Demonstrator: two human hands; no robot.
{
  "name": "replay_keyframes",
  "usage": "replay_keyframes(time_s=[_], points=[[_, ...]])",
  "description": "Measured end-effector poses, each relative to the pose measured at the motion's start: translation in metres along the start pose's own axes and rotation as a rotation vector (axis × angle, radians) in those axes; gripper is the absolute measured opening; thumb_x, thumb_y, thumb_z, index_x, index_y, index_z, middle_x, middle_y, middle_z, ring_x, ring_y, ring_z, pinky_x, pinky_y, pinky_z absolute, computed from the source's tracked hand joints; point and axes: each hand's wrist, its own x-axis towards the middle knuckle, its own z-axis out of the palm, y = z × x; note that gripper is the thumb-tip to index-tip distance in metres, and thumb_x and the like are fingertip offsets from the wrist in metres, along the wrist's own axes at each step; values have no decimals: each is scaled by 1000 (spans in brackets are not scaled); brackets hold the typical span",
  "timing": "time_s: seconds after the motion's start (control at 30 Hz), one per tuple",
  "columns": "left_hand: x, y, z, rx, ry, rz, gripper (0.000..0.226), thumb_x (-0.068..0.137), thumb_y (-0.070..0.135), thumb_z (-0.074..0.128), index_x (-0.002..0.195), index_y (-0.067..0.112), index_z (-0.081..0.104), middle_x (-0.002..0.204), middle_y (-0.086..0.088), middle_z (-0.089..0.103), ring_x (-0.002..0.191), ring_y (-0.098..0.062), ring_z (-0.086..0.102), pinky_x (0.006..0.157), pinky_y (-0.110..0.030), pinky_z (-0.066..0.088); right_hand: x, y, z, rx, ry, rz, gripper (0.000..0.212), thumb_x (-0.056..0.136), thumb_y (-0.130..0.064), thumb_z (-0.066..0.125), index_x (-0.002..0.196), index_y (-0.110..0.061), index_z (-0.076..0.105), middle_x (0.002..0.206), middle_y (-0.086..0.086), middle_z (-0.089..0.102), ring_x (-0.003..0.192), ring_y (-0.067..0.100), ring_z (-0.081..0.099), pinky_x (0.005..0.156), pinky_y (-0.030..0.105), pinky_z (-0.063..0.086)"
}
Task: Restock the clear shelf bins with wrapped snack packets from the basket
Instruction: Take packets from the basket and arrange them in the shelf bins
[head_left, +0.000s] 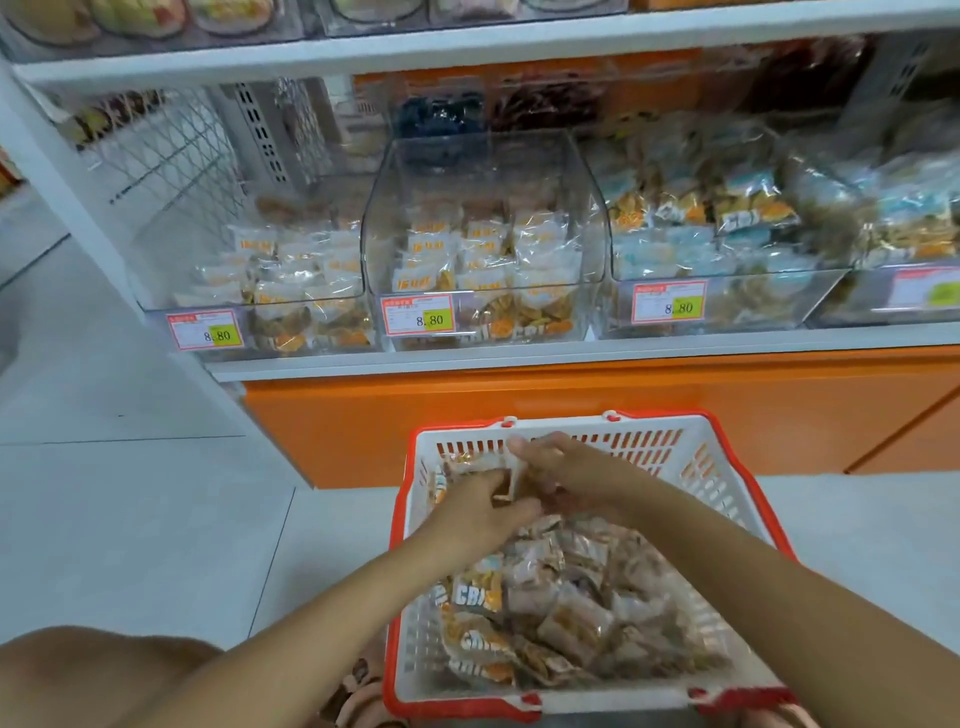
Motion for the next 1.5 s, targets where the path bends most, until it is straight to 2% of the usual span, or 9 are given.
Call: replay_keyframes(time_s=[0.13, 0.23, 0.47, 0.67, 0.77, 0.93, 1.17, 1.4, 1.5], points=[[17, 47, -9, -488, 95, 20, 19, 92, 1, 51, 99, 4, 68, 102, -19, 71, 81, -24, 69, 78, -34, 58, -44, -46, -65, 58, -6, -167, 54, 74, -42, 67, 119, -13, 60, 112, 9, 66, 93, 16, 69, 82, 27, 55], [28, 88, -14, -719, 40, 117, 16, 92, -6, 50, 96, -1, 64, 86, -14, 71, 67, -13, 68, 65, -21, 57, -70, -74, -101, -105, 186, -307, 22, 86, -31, 64, 94, -12, 72, 79, 5, 70, 68, 10, 64, 68, 24, 51], [71, 161, -3, -576, 114, 315, 20, 98, 16, 47, 96, 6, 64, 85, -8, 75, 86, -19, 72, 71, -20, 57, -95, -100, -170, -164, 520, -440, 40, 93, -41, 55, 79, -8, 73, 75, 9, 69, 64, 11, 57, 64, 25, 43], [100, 212, 16, -752, 38, 302, 27, 100, 24, 40, 102, 11, 63, 89, -10, 75, 81, -21, 73, 69, -26, 59, -82, -108, -221, 386, 535, -477, 23, 96, -24, 55, 86, -6, 65, 65, 7, 63, 57, 17, 50, 45, 20, 37], [116, 228, 23, -559, 137, 324, 31, 101, 25, 42, 113, 8, 64, 93, -5, 74, 81, -14, 72, 71, -23, 58, -70, -118, -250, 282, 674, -461, 33, 99, -26, 51, 70, -11, 57, 42, -4, 50, 35, 7, 39, 37, 20, 29], [152, 234, -13, 532, 559, 609, 30, 99, 24, 44, 122, 21, 63, 115, 5, 67, 104, -12, 60, 87, -26, 45, -42, -152, -308, -110, 835, -438, 33, 97, -24, 56, 76, 0, 64, 45, 3, 59, 39, 12, 48, 43, 19, 40], [193, 230, -34, 1074, 550, 563, 34, 97, 32, 40, 121, 16, 59, 124, -2, 60, 112, -20, 53, 90, -32, 43, 37, -182, -310, -610, 765, -179, 33, 95, -29, 58, 106, 1, 68, 94, 14, 70, 77, 30, 67, 67, 30, 56], [197, 226, -34, 1021, 578, 675, 31, 97, 35, 42, 115, 23, 65, 116, 3, 66, 105, -17, 57, 88, -29, 40, 35, -154, -278, -630, 1191, -334, 42, 89, -28, 65, 120, -1, 53, 122, 19, 54, 105, 36, 57, 85, 39, 47], [177, 215, -34, 564, 518, 794, 24, 97, 28, 49, 105, 17, 69, 105, 3, 68, 93, -12, 58, 81, -26, 44, 7, -134, -245, -604, 1234, -605, 22, 93, -29, 59, 92, -9, 51, 87, 5, 57, 80, 28, 57, 65, 34, 40]])
